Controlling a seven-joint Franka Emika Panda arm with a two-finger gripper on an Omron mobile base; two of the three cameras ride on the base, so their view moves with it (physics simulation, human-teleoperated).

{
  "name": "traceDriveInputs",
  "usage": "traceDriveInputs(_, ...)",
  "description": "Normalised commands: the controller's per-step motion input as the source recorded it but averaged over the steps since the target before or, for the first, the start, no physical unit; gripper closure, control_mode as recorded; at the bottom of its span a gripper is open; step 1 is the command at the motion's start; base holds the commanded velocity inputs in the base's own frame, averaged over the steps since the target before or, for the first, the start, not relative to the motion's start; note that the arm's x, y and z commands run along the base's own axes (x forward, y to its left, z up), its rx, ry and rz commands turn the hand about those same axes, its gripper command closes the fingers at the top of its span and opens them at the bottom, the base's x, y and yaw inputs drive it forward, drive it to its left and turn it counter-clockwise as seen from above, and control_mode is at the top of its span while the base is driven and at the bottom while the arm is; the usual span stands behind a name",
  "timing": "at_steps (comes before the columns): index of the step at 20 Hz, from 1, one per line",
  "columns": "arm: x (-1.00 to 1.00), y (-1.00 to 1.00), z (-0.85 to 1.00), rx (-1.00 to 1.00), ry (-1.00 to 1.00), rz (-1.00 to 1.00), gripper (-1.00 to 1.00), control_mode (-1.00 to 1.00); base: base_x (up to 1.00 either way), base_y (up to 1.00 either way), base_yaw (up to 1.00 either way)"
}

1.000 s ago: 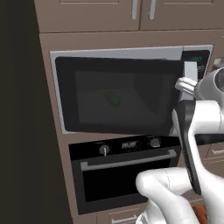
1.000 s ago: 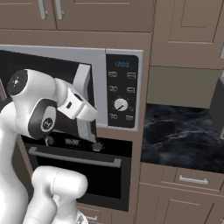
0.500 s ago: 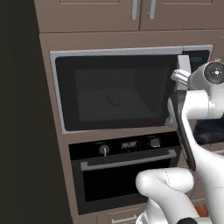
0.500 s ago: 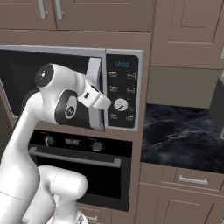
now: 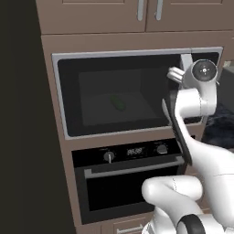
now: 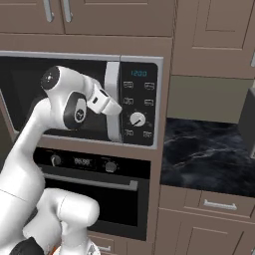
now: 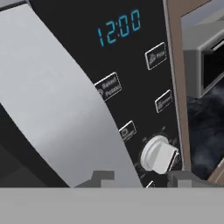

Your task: Close the microwave door.

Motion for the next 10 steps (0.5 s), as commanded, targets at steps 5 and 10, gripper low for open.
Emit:
traceDriveInputs(5,1.0,0.23,-0.32,0.01,-0.01,-0.05,-1.0,-1.0,0.0,0.0,0.0)
traceDriveInputs(10,0.86,0.06,-0.09,0.01,0.0,-0.01,-1.0,-1.0,0.0,0.0,0.0)
